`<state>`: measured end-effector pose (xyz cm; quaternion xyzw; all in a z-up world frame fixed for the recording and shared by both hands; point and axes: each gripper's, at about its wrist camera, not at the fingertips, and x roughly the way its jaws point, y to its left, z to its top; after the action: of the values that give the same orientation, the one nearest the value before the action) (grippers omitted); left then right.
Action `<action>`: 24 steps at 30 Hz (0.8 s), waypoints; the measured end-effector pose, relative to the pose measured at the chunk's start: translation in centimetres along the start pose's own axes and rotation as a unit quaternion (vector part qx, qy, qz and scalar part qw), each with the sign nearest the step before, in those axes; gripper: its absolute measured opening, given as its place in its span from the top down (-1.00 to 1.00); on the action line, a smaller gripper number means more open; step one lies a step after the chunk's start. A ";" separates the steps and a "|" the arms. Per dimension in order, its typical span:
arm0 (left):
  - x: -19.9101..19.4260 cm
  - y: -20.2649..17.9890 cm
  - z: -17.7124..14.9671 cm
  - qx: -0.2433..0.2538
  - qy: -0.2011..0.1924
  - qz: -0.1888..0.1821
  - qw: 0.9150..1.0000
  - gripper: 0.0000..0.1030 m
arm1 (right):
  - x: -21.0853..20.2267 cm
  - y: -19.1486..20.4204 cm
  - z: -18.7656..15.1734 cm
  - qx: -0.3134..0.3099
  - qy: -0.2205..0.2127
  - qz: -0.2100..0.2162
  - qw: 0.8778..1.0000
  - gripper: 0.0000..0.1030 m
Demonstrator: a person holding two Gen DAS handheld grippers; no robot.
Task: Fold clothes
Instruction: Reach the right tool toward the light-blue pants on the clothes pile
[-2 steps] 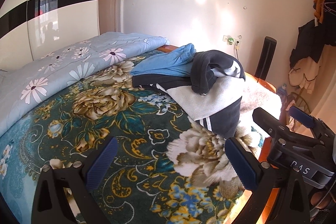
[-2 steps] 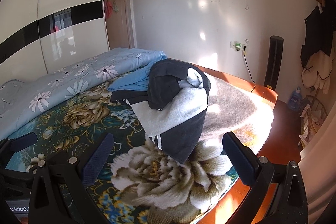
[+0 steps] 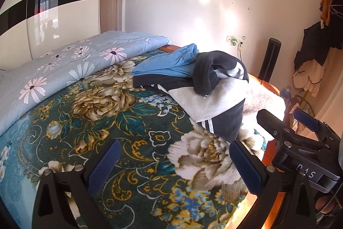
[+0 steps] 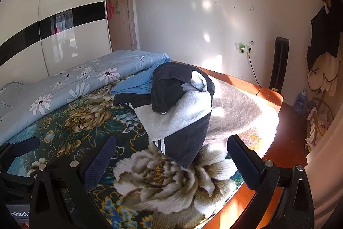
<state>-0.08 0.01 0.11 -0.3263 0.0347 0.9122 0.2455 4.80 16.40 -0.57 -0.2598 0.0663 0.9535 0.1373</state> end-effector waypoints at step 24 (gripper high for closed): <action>-1.9 -1.6 1.0 0.040 -0.008 0.048 0.998 -1.00 | -0.7 -0.3 0.3 0.001 -0.013 0.011 1.000 -1.00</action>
<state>1.40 0.81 2.19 -0.3069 0.0849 0.9233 0.2149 5.29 16.65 0.02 -0.2463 0.0684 0.9582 0.1282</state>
